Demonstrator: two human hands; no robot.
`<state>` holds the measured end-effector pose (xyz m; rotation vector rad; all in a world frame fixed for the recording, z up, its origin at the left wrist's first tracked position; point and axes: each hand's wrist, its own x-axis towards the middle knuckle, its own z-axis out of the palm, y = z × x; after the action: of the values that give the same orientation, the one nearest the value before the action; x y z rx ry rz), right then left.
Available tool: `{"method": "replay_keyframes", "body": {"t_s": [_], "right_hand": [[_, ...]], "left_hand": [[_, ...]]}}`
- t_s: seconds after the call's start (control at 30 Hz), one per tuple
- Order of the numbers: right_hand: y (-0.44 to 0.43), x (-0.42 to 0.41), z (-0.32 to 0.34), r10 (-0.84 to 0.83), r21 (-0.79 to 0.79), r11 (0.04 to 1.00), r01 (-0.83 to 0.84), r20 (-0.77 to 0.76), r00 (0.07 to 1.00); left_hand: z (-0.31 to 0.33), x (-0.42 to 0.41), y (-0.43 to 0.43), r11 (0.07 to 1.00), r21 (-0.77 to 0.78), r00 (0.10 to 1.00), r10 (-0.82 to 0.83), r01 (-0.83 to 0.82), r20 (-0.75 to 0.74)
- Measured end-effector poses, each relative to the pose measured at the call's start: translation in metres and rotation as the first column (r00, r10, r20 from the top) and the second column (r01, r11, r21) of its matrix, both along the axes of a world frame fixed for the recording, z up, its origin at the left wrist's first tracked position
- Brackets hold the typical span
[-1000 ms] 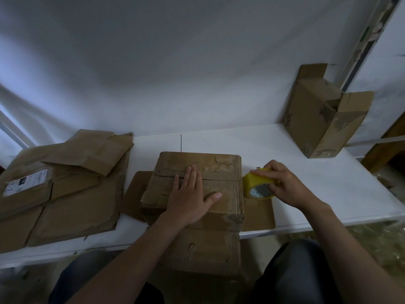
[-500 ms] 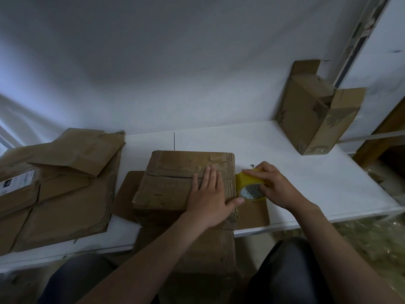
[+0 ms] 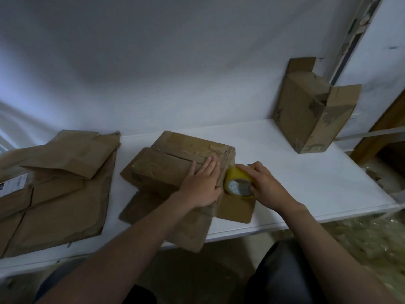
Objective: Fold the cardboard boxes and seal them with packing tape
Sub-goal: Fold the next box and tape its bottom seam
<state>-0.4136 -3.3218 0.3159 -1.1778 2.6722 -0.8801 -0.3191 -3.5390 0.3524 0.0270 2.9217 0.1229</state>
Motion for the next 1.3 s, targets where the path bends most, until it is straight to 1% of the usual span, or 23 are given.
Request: {"method": "replay_keyframes", "body": {"t_s": [0.13, 0.23, 0.33, 0.4, 0.47, 0.5, 0.53, 0.63, 0.7, 0.77, 0.83, 0.87, 0.93, 1.03, 1.17, 1.3], "right_hand": [[-0.016, 0.008, 0.005, 0.004, 0.093, 0.996, -0.002, -0.014, 1.000], [-0.032, 0.021, 0.009, -0.013, 0.119, 0.993, 0.018, -0.039, 0.999], [-0.050, 0.040, 0.012, 0.009, 0.160, 0.987, 0.011, -0.122, 0.992], [-0.060, 0.050, 0.011, 0.051, 0.192, 0.981, -0.018, -0.173, 0.984], [-0.070, 0.058, 0.012, 0.105, 0.215, 0.975, -0.063, -0.190, 0.976], [-0.074, 0.061, 0.014, 0.129, 0.197, 0.977, -0.087, -0.210, 0.969], [-0.078, 0.064, 0.018, 0.142, 0.145, 0.983, -0.110, -0.235, 0.962], [-0.094, 0.061, 0.030, 0.101, -0.055, 0.991, -0.124, -0.312, 0.945], [-0.108, 0.042, 0.027, 0.061, -0.102, 0.991, -0.091, -0.266, 0.962], [-0.121, 0.018, 0.019, 0.065, -0.016, 0.998, -0.068, -0.150, 0.986], [-0.128, 0.003, 0.010, 0.086, 0.068, 0.994, -0.085, -0.003, 0.996], [-0.130, 0.000, 0.006, 0.086, 0.080, 0.993, -0.089, 0.036, 0.996], [-0.127, 0.002, 0.005, 0.058, 0.085, 0.994, -0.061, 0.040, 0.997], [-0.111, 0.017, 0.010, 0.012, 0.110, 0.994, -0.012, 0.001, 1.000], [-0.083, 0.046, 0.022, -0.038, 0.143, 0.989, 0.034, 0.024, 0.999], [-0.068, 0.064, 0.026, -0.080, 0.132, 0.989, 0.071, 0.063, 0.995]], "left_hand": [[0.000, -0.004, -0.033, 0.997, -0.024, 0.996, -0.072, 0.070, -0.054], [-0.003, 0.007, -0.051, 0.996, -0.050, 0.990, -0.073, 0.067, -0.119], [-0.003, 0.019, -0.074, 0.996, -0.046, 0.993, -0.085, 0.081, -0.087], [0.000, 0.027, -0.089, 0.996, -0.007, 0.994, -0.089, 0.088, -0.062], [0.001, 0.037, -0.102, 0.996, 0.035, 0.995, -0.087, 0.088, -0.042], [0.002, 0.043, -0.107, 0.994, 0.054, 0.995, -0.093, 0.095, -0.038], [0.003, 0.048, -0.112, 0.992, 0.073, 0.994, -0.101, 0.103, -0.035], [0.006, 0.058, -0.118, 0.985, 0.124, 0.992, -0.119, 0.122, -0.027], [0.006, 0.059, -0.118, 0.982, 0.164, 0.996, -0.082, 0.088, -0.047], [0.001, 0.061, -0.115, 0.970, 0.244, 0.995, 0.035, -0.010, -0.099], [-0.005, 0.067, -0.110, 0.913, 0.395, 0.967, 0.186, -0.105, -0.175], [-0.008, 0.070, -0.107, 0.875, 0.469, 0.952, 0.237, -0.122, -0.193], [-0.012, 0.075, -0.102, 0.839, 0.536, 0.943, 0.247, -0.092, -0.224], [-0.020, 0.078, -0.100, 0.822, 0.568, 0.931, 0.232, -0.033, -0.282], [-0.027, 0.080, -0.092, 0.810, 0.586, 0.909, 0.255, -0.014, -0.330], [-0.029, 0.081, -0.081, 0.809, 0.587, 0.881, 0.260, 0.024, -0.395]]}}
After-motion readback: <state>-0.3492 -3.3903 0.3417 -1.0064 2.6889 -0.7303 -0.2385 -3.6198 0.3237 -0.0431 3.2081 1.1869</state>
